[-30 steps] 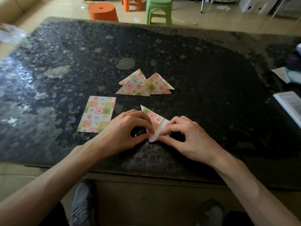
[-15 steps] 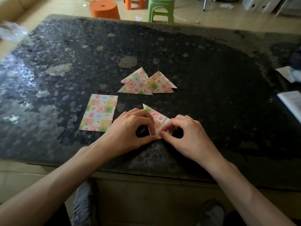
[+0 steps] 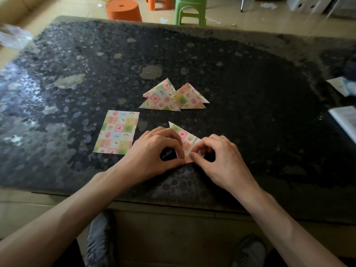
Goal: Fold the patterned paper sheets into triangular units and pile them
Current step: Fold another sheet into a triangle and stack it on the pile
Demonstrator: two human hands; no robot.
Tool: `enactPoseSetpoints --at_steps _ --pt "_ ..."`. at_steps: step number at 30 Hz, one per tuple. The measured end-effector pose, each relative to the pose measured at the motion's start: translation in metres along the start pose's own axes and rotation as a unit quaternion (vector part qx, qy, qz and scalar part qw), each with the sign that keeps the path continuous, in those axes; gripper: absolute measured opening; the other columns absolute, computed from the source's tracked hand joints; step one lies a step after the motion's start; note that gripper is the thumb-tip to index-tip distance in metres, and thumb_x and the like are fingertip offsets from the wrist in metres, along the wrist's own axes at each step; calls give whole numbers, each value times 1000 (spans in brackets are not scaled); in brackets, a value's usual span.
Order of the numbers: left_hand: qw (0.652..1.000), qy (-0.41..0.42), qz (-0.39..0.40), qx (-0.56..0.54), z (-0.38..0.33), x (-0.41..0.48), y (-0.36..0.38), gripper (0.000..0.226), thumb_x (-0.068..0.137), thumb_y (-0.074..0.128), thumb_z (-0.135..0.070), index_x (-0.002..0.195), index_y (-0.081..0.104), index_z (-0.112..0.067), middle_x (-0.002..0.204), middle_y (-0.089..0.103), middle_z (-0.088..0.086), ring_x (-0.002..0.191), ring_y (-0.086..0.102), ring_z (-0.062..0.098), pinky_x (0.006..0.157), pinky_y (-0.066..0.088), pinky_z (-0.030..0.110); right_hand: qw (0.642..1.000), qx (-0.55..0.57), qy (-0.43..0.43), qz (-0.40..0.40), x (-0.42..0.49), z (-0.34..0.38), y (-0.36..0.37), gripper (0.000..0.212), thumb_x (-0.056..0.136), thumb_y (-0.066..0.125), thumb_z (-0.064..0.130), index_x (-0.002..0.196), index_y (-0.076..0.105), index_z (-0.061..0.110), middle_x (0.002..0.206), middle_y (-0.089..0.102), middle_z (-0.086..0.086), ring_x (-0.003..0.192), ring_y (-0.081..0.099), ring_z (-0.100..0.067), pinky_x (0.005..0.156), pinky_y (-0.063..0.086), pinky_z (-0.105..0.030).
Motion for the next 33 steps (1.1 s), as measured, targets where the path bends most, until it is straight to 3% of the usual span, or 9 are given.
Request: enactPoseSetpoints --at_steps 7,11,20,26,33 --pt "1000 -2 -14 -10 1 1 -2 28 83 68 -63 92 68 -36 107 65 -19 111 58 3 92 52 38 1000 3 2 -5 2 -1 0 9 90 76 39 88 69 34 84 56 16 90 49 -3 72 35 -16" --pt "1000 -28 -7 -7 5 1 -3 33 78 72 -60 102 66 -39 108 64 -22 112 53 -2 94 47 27 1000 13 5 -1 3 -2 1 8 90 76 38 89 69 34 84 57 16 89 49 -4 71 34 -18" --pt "998 -35 27 -36 13 1 -6 28 91 73 -28 116 66 -39 114 61 -29 117 53 -6 102 48 30 999 35 17 5 4 -5 2 10 90 76 39 94 68 35 84 58 14 90 50 -5 74 39 -23" --pt "999 -31 -6 -21 6 2 -2 26 86 72 -50 110 67 -39 109 65 -24 115 54 -1 99 49 38 999 38 17 3 4 -6 2 10 90 77 39 94 68 35 83 58 14 89 50 -3 72 37 -22" --pt "1000 -14 0 7 4 3 3 26 85 69 -58 106 70 -42 113 61 -22 114 52 5 96 49 43 999 48 22 0 5 -7 2 10 89 78 37 93 68 35 82 59 13 88 50 -2 71 37 -21"
Point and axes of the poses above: each hand's wrist, its own x-axis towards the middle knuckle, its own y-axis out of the palm, z = x × y, the point moved 8 cm from there along x, towards the middle knuckle
